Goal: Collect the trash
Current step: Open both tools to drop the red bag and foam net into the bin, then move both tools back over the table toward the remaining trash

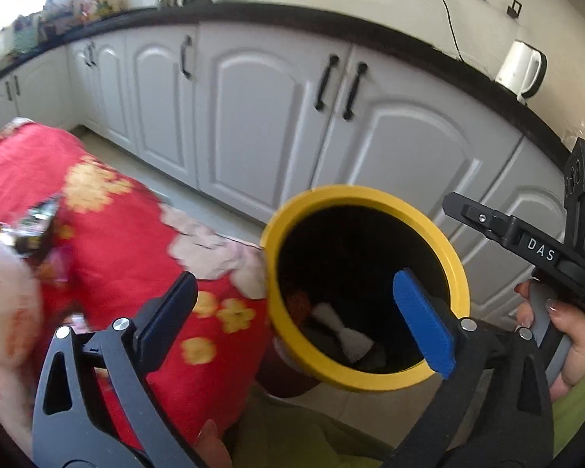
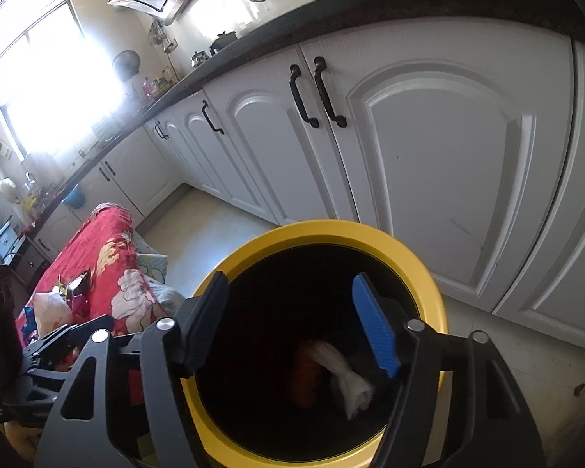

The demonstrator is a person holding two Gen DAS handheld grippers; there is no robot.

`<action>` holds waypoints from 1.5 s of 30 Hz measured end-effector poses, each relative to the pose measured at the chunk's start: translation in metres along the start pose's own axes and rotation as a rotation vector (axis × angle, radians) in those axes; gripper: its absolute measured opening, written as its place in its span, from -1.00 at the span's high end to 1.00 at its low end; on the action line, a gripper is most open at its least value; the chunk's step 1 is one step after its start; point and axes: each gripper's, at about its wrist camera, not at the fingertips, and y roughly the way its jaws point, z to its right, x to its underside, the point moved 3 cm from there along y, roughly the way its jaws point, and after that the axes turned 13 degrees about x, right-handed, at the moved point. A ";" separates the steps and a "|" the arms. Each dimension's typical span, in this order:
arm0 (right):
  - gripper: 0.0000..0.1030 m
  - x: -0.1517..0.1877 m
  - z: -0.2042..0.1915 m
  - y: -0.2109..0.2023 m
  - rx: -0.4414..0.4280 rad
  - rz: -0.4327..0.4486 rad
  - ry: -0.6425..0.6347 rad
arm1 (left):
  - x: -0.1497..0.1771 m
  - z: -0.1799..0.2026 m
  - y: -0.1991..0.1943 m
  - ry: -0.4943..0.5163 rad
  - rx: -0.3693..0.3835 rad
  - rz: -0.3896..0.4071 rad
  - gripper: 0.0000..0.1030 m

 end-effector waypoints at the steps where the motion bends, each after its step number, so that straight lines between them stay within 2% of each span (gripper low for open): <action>1: -0.32 -0.001 -0.003 -0.003 -0.001 0.008 -0.007 | -0.001 -0.001 -0.008 0.002 -0.009 0.016 -0.79; 10: -0.45 -0.009 -0.051 -0.040 -0.061 0.099 -0.094 | 0.000 -0.023 -0.084 0.007 -0.141 0.170 -0.79; 20: -0.52 -0.006 -0.115 -0.078 -0.162 0.170 -0.215 | 0.007 -0.043 -0.135 -0.023 -0.202 0.256 -0.79; 28: -0.57 0.006 -0.153 -0.094 -0.215 0.193 -0.312 | 0.013 -0.064 -0.162 -0.052 -0.251 0.288 -0.79; 45: -0.57 0.045 -0.217 -0.096 -0.301 0.138 -0.479 | 0.034 -0.100 -0.193 -0.102 -0.316 0.280 -0.79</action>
